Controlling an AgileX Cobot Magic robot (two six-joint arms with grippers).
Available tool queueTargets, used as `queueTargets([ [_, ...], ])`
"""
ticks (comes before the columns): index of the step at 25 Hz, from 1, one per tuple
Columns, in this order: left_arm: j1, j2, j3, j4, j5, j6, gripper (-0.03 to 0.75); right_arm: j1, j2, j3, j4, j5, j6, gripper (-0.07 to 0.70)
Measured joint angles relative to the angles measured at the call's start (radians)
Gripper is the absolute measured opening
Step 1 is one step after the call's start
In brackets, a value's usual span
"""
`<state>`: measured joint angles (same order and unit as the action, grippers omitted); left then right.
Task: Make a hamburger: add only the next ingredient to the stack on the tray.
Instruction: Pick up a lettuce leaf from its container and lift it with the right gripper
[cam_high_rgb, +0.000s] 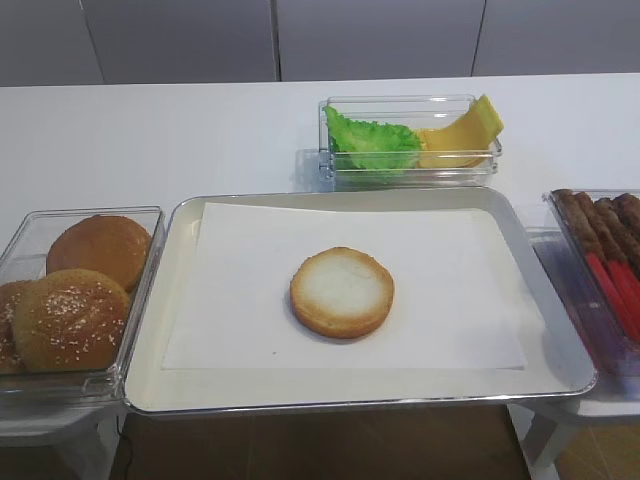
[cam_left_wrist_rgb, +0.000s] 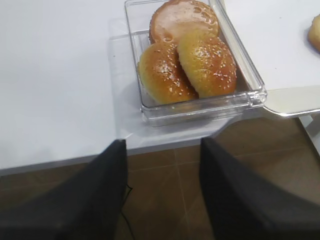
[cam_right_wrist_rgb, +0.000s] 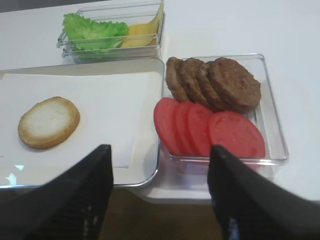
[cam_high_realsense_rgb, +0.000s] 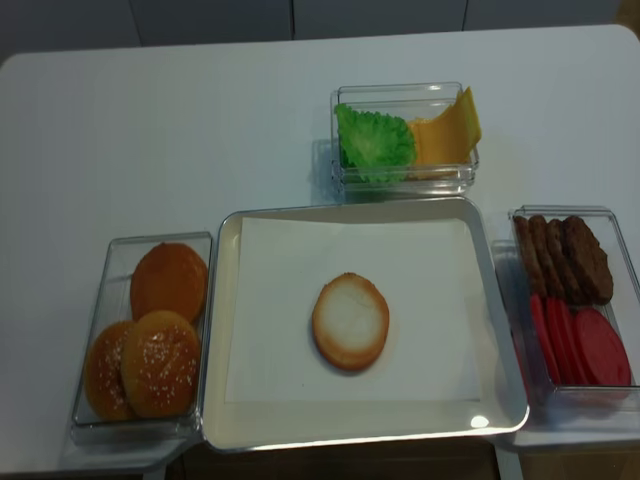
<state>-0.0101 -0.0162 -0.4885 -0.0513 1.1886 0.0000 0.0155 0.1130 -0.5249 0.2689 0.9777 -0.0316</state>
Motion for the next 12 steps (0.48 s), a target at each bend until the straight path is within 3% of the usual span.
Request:
queueTargets([
  [8, 0.0, 0.0, 0.0, 0.0, 0.0, 0.0, 0.354, 0.0, 0.361, -0.052, 0.116, -0.186, -0.104, 0.447],
  [12, 0.0, 0.0, 0.0, 0.0, 0.0, 0.0, 0.354, 0.0, 0.567, -0.115, 0.208, -0.218, -0.235, 0.446],
])
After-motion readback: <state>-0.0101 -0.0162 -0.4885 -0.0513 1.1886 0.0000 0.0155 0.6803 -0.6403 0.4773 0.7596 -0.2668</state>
